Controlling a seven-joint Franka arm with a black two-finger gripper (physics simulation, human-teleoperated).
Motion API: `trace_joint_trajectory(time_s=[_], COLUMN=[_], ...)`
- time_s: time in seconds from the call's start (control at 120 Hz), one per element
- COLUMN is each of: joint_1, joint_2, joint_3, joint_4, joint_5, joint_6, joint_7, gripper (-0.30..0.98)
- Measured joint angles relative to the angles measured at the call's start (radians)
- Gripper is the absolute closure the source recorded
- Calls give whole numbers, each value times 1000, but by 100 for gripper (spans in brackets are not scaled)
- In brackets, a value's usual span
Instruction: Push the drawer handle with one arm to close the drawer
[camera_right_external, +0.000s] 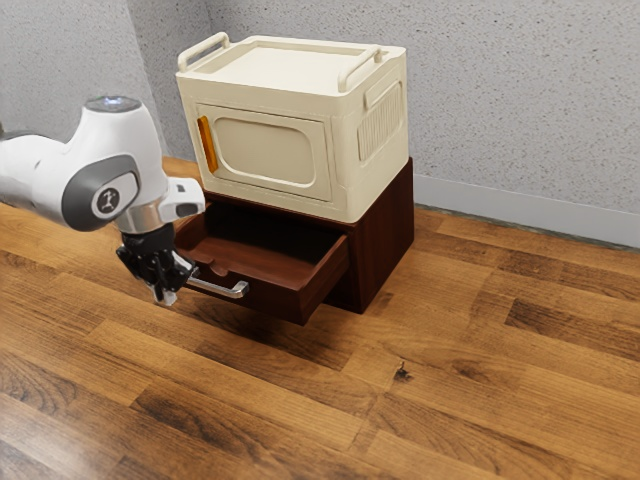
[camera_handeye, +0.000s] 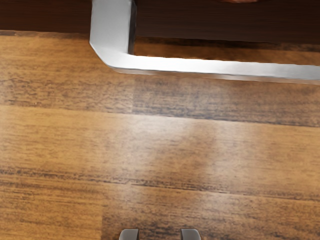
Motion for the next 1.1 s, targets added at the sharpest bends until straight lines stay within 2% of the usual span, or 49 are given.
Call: trace_joint_trajectory(time_s=[0.317,0.908,1.1], joint_1=[-8,-15,-49], joint_2=[117,339,424], joint_3=[0,-1,0], joint_4=[25,222,318], joint_5=[1,3,5], joint_6=[139,213,215], joint_7=[20,64,73], gripper=[77,78,79])
